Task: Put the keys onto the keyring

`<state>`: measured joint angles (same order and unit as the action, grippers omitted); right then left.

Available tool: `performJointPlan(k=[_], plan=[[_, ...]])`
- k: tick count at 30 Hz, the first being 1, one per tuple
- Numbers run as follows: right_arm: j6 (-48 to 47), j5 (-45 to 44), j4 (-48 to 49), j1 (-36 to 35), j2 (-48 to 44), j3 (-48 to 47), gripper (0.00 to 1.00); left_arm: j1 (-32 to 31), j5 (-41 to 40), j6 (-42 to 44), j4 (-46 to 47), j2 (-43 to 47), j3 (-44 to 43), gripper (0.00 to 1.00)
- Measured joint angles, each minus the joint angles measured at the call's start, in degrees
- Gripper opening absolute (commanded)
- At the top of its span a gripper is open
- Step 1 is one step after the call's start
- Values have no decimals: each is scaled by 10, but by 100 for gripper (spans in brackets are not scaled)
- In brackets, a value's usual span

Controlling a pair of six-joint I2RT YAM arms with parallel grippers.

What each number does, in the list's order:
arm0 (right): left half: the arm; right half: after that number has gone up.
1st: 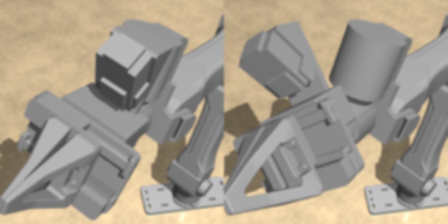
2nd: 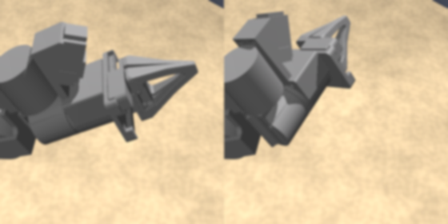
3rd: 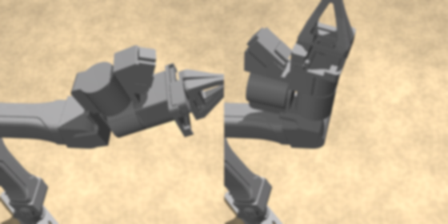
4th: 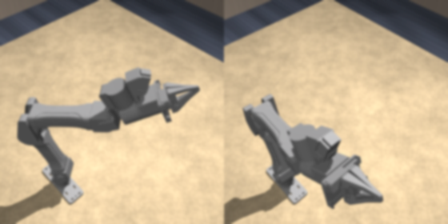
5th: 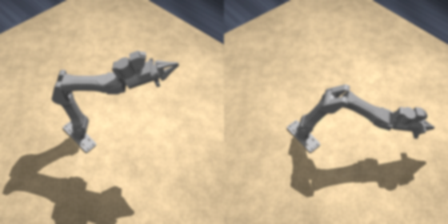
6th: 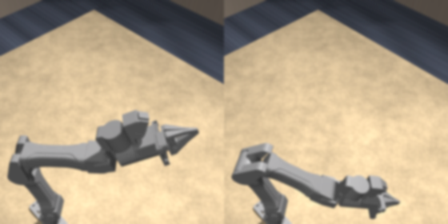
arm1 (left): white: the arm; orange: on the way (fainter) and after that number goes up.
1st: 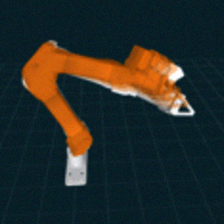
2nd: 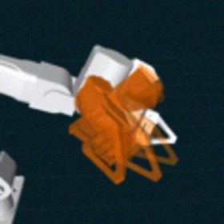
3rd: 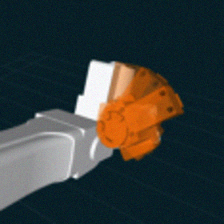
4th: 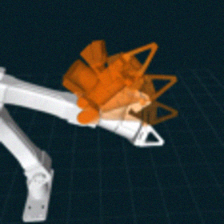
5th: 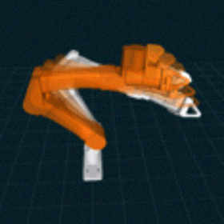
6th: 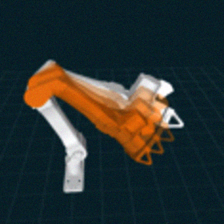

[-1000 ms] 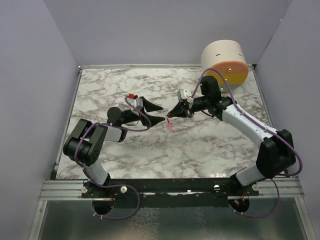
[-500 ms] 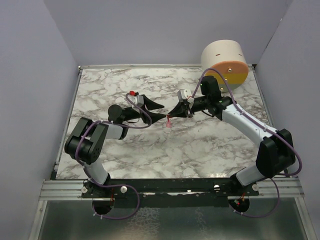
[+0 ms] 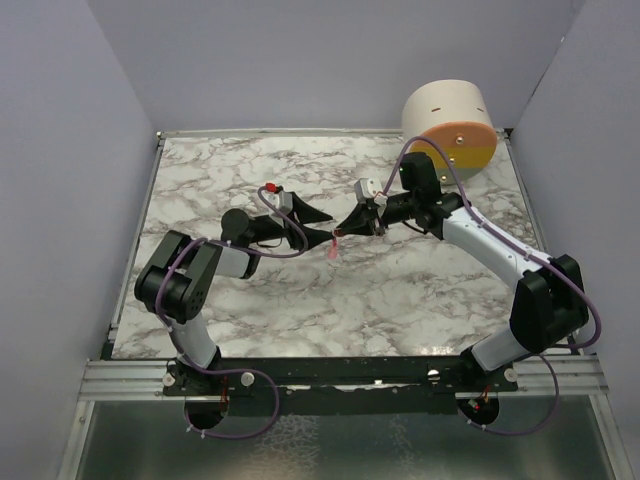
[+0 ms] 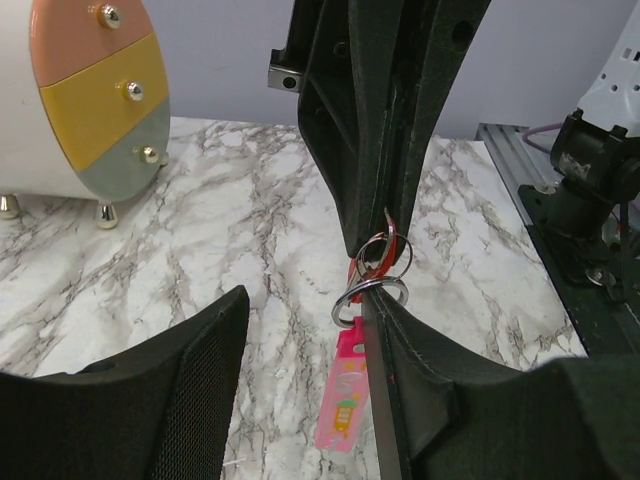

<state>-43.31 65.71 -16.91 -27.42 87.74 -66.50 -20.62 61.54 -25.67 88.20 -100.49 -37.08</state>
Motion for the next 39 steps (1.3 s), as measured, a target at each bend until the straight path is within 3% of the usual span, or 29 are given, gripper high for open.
performJointPlan(k=[5, 19, 22, 39], plan=[[0, 2, -1, 0, 0, 0, 1, -5, 0, 0, 0, -4, -2, 48], [0, 2, -2, 2, 0, 0, 1, -16, 6, -2, 0, -9, -8, 5], [1, 2, -2, 2, 0, 0, 1, -16, 6, -2, 0, -9, -8, 0], [63, -42, 55, 3, -44, 87, 1, -17, -42, -30, 0, -9, 5, 0]])
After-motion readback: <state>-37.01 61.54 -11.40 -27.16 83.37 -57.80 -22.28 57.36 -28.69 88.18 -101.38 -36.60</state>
